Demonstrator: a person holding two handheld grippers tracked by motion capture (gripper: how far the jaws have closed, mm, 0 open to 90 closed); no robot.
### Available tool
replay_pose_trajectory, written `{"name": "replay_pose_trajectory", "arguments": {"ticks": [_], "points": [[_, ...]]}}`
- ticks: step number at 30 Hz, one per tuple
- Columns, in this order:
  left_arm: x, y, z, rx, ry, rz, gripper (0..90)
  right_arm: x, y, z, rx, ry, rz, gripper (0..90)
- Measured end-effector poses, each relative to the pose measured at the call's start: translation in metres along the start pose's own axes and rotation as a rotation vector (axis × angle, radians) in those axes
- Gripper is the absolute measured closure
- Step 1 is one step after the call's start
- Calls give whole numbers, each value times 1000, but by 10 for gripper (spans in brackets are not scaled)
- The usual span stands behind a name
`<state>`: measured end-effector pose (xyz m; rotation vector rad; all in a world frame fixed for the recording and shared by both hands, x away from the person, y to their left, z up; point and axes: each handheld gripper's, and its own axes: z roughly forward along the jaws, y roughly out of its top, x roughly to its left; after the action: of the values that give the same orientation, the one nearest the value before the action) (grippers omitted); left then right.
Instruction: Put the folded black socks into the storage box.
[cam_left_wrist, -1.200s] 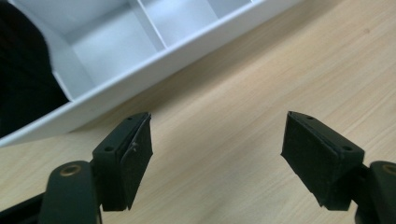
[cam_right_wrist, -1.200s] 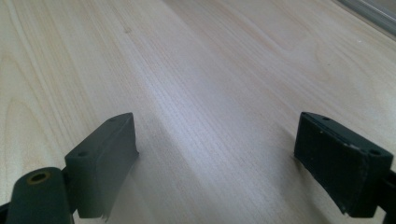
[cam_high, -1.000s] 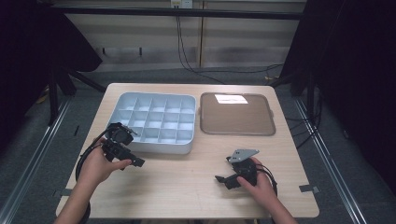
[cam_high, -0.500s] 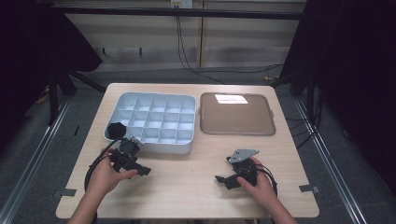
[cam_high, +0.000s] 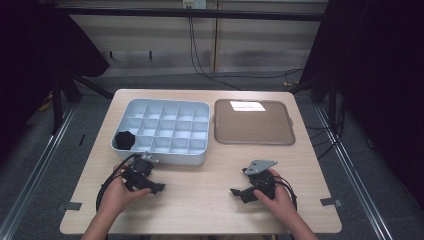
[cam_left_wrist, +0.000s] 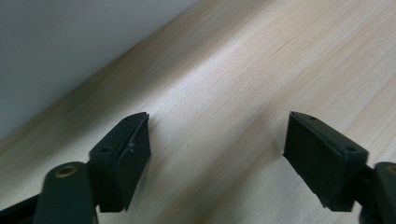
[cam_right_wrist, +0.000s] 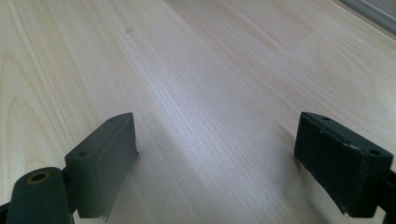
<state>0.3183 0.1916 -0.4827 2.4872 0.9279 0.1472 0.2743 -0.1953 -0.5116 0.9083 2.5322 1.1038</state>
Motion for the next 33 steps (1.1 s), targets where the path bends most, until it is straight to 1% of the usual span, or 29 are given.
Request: {"name": "replay_pose_trajectory", "arguments": {"ticks": [1,3,5,7,8,9,12,13,17,20,25,28,29,30,31,33], "points": [[0,0,1,-10,3,7,216,0,0,0,0,0,0,125],[-2,-1,2,-20,9,34,208,0,0,0,0,0,0,125],[-3,-2,4,-30,19,40,187,0,0,0,-1,-1,0,125],[-4,-3,5,-41,18,45,154,0,0,0,-1,0,-1,125],[-5,-4,5,-49,22,44,153,0,0,0,-1,-1,-1,125],[-4,-5,5,-57,16,45,152,0,0,0,-1,0,-1,125],[-3,-10,6,-109,14,43,147,0,0,0,-1,0,-1,125],[-3,-11,6,-120,11,41,146,0,0,0,-1,0,-1,126],[-2,-16,6,-148,17,45,145,1,0,0,1,-2,-1,125],[-1,-19,7,-173,11,53,138,1,0,0,1,-2,-1,125],[-2,-21,10,-201,16,47,98,1,0,0,1,-2,-2,125],[-2,-22,12,-215,14,57,58,1,0,0,1,-2,-2,125],[-3,-22,13,-218,13,53,45,1,0,0,1,-2,-2,125],[-3,-23,14,-228,8,52,29,1,0,0,1,-2,-1,125],[-2,-23,14,-234,13,59,18,1,0,0,1,-3,-2,125],[-3,-24,16,-251,15,56,0,1,0,0,2,-3,-2,125]]}}
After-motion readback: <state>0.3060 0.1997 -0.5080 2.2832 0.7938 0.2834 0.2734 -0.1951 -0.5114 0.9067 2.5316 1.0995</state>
